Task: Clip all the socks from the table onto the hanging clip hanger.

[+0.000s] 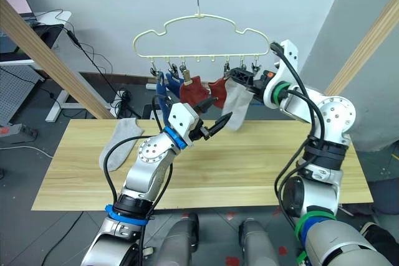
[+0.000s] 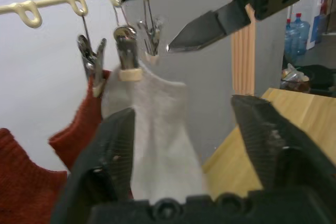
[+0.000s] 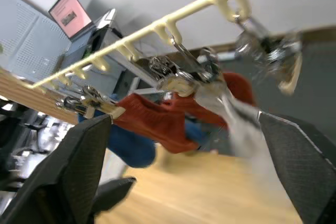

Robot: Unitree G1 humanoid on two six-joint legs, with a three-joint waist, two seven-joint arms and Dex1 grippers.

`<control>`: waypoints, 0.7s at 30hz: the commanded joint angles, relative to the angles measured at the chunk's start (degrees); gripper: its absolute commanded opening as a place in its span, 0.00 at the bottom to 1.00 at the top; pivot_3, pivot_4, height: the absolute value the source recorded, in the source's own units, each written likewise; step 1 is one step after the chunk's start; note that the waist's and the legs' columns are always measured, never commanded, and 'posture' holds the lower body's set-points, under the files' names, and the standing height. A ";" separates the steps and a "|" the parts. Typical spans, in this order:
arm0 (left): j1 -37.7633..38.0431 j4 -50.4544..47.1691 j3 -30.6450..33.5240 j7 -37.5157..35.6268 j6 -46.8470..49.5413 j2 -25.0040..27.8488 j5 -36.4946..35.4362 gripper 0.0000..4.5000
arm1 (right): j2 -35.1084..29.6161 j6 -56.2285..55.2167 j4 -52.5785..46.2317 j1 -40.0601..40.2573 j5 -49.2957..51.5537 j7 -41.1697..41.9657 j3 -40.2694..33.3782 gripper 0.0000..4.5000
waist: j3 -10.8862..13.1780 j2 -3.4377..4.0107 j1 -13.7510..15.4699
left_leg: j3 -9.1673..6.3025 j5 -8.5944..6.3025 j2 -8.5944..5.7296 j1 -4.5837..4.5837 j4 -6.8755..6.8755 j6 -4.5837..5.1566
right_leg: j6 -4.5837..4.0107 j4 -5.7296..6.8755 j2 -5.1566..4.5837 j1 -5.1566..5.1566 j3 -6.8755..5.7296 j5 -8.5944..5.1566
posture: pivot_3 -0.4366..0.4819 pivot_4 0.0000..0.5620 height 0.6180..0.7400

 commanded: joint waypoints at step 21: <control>7.61 -27.26 13.09 -3.36 32.27 17.26 -23.23 1.00 | -0.98 -45.64 -6.65 15.67 -33.57 1.96 26.63 0.62 | 0.01 0.01 -1.06 | -0.06 0.02 0.02 0.07 0.03 -0.03 | 0.17 0.04 0.04 0.01 0.07 -0.10 | 0.52 0.47 1.00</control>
